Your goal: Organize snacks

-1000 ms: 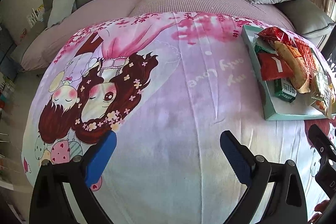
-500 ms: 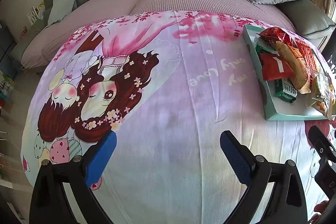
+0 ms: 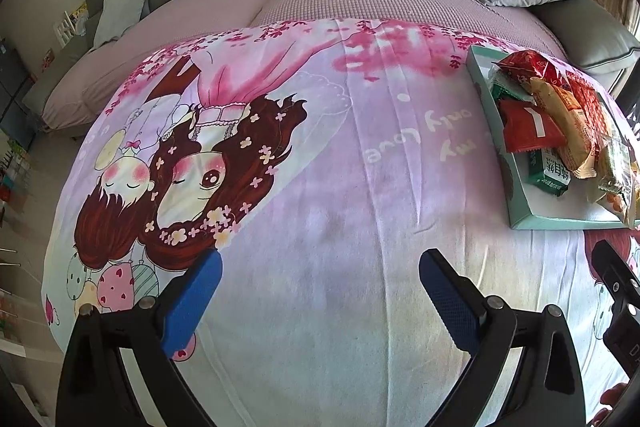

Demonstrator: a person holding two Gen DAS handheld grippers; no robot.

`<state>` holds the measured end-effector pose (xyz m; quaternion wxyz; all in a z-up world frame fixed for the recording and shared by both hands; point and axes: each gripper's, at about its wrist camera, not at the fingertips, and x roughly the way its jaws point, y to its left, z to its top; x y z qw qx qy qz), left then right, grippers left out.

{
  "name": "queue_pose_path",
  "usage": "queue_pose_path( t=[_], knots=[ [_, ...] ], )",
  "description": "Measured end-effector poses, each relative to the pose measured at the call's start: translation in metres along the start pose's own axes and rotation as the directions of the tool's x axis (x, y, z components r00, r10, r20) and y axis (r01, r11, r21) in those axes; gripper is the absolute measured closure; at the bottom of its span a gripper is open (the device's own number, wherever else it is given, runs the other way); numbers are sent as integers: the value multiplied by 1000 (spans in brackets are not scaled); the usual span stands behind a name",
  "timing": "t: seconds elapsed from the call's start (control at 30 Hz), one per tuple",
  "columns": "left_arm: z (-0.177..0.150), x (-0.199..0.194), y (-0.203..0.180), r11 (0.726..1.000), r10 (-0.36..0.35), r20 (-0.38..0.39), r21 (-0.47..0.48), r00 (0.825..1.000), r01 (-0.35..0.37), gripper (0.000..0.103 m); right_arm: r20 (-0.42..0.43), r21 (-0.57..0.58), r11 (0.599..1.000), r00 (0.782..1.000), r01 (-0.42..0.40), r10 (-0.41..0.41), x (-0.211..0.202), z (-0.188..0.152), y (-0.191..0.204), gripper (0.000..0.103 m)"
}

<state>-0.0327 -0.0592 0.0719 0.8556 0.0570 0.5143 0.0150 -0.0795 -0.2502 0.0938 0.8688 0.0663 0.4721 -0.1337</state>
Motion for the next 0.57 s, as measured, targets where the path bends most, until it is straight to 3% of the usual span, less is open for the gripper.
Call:
queue_pose_path(
  t=[0.2,0.37,0.57],
  knots=[
    [-1,0,-2,1000,-10,-3,12,1000,10,4,0,1,1000,1000,0,0,0,1,0,0],
    [-1,-9,-7,999,-11,47,35,999,9,4,0,1,1000,1000,0,0,0,1,0,0],
    [0,-6,-4,999,-26,33,20,999,26,4,-3,3,1000,1000,2,-2,0,-1,-2,0]
  ],
)
